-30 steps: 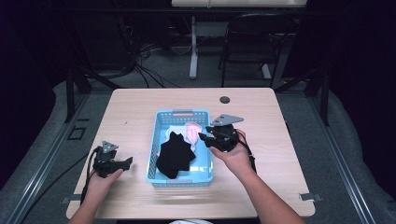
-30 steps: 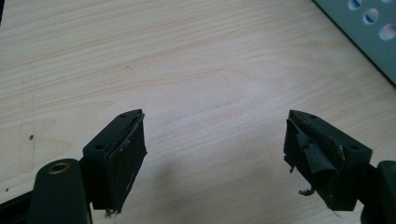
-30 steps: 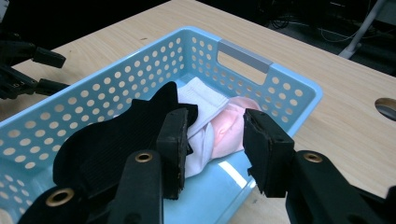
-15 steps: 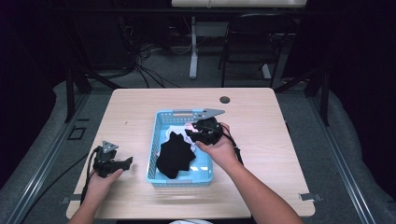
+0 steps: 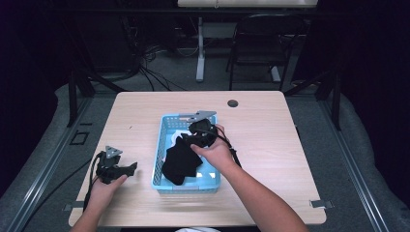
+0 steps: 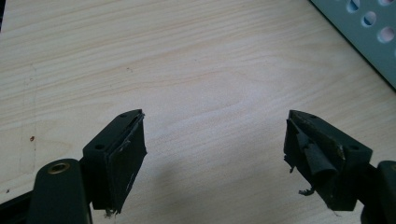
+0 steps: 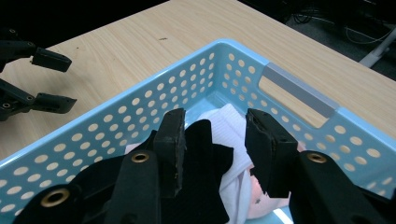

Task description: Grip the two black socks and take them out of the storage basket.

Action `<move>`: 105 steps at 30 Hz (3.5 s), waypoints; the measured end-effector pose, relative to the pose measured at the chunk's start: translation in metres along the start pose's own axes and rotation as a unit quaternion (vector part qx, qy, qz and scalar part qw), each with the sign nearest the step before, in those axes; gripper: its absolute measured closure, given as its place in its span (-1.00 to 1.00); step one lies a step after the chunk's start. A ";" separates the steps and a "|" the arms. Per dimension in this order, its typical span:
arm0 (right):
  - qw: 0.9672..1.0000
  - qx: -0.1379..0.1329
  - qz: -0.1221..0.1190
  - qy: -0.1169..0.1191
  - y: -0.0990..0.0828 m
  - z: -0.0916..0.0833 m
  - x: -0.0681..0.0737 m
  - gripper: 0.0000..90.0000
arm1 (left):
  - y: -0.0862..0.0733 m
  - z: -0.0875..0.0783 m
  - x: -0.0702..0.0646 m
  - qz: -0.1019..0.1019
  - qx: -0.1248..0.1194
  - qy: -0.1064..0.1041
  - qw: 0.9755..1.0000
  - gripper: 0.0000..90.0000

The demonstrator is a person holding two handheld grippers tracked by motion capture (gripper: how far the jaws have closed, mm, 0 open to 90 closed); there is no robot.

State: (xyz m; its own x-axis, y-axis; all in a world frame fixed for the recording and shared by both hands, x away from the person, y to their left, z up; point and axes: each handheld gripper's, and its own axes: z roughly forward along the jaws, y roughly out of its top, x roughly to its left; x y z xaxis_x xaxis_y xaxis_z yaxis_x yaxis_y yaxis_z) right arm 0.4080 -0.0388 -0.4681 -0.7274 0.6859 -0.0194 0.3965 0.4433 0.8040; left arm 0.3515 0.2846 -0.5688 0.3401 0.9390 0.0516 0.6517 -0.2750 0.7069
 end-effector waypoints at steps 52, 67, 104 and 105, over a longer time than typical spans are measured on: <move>0.995 0.092 0.046 0.016 -0.005 0.075 -0.001 0.92 | 0.001 0.000 0.000 0.000 -0.003 -0.002 1.000 -0.54; 0.997 0.060 0.016 0.038 0.003 0.044 0.007 0.95 | 0.001 0.000 0.000 0.001 -0.002 -0.001 1.000 -0.54; 0.995 -0.082 -0.021 0.052 0.024 -0.100 0.007 0.95 | 0.001 0.000 -0.001 0.004 0.000 0.001 1.000 -0.54; 0.995 -0.082 -0.021 0.052 0.024 -0.100 0.007 0.95 | 0.001 0.000 -0.001 0.004 0.000 0.001 1.000 -0.54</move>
State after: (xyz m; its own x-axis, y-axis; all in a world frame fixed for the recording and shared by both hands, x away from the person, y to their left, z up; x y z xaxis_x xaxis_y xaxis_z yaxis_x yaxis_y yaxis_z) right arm 0.3568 -0.0807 -0.3896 -0.7983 0.6023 -0.0006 0.2737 0.3636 0.8904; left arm 0.3514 0.2833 -0.5684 0.3433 0.9374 0.0590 0.6491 -0.2822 0.7065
